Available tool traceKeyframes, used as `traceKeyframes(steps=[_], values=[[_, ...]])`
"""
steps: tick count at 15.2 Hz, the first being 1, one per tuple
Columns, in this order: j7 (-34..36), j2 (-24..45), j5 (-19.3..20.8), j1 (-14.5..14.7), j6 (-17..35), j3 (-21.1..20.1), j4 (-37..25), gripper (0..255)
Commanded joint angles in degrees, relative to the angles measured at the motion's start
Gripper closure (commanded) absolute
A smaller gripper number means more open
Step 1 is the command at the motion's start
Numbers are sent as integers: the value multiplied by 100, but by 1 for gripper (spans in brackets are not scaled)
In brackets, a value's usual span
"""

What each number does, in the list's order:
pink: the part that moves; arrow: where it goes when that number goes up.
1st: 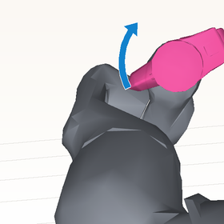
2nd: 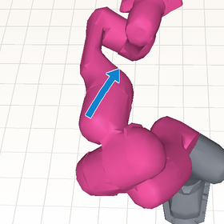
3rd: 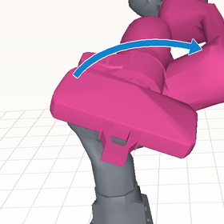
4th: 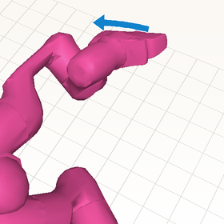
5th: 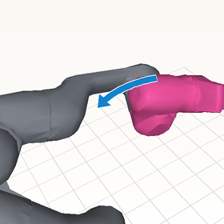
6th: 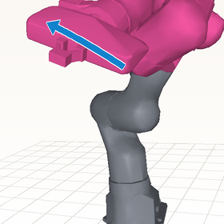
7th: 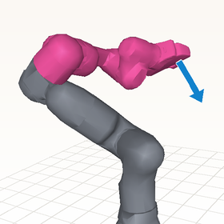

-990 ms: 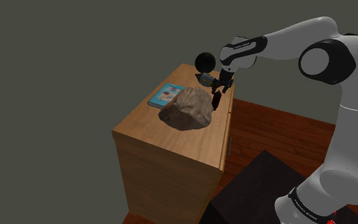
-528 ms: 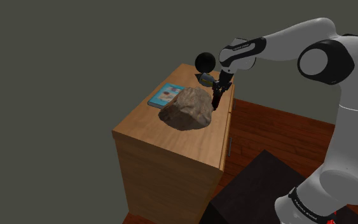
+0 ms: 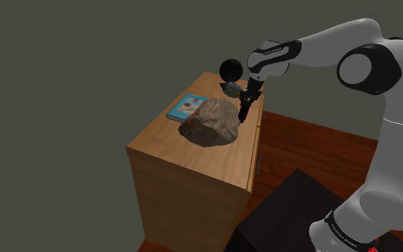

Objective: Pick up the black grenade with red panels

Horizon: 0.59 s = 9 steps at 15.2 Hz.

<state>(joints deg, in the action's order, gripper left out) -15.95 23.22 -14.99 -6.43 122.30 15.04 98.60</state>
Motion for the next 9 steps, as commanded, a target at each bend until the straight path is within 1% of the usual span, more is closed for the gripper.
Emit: traceKeyframes(steps=[1,9], values=[[40,-49,30,10,-123,9,-78,255],[157,-262,141,23,-639,53,-398,255]])
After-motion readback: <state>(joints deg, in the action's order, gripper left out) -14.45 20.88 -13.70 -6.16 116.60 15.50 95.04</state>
